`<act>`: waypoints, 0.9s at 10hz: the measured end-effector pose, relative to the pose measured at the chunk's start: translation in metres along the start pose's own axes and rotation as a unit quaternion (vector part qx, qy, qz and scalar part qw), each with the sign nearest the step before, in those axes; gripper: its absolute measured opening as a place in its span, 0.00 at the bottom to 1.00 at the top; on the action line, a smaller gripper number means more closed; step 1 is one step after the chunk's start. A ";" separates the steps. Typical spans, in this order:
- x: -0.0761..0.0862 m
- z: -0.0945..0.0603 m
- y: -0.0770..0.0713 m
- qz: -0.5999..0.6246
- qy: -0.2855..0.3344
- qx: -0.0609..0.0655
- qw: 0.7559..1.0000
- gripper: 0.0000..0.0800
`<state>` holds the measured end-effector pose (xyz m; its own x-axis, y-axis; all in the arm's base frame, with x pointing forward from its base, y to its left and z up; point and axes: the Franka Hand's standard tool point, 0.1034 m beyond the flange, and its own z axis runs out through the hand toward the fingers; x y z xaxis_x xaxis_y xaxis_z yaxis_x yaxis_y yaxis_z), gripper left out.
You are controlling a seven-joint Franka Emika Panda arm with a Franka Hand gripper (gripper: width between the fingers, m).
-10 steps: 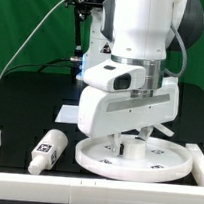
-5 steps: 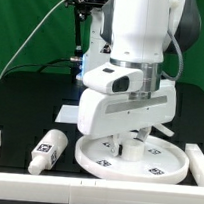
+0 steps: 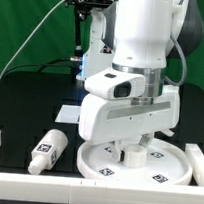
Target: Assemble round table
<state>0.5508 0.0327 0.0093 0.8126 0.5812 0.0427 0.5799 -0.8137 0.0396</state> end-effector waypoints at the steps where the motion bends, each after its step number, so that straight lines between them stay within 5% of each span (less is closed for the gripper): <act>1: 0.000 0.000 0.000 0.000 0.000 0.000 1.000 0.50; 2: 0.000 0.000 0.000 0.000 0.000 0.000 1.000 0.50; 4: 0.000 0.000 0.000 0.000 0.000 0.000 1.000 0.74; 6: 0.000 -0.002 0.000 0.006 -0.002 0.001 1.000 0.80; 9: 0.006 -0.036 0.008 0.048 -0.015 0.009 0.999 0.81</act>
Offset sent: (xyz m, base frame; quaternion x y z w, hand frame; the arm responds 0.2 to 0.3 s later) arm 0.0000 0.0000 0.0000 0.0000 0.0000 0.0000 1.0000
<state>0.5585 0.0301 0.0459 0.8656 0.5004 0.0161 0.5001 -0.8657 0.0197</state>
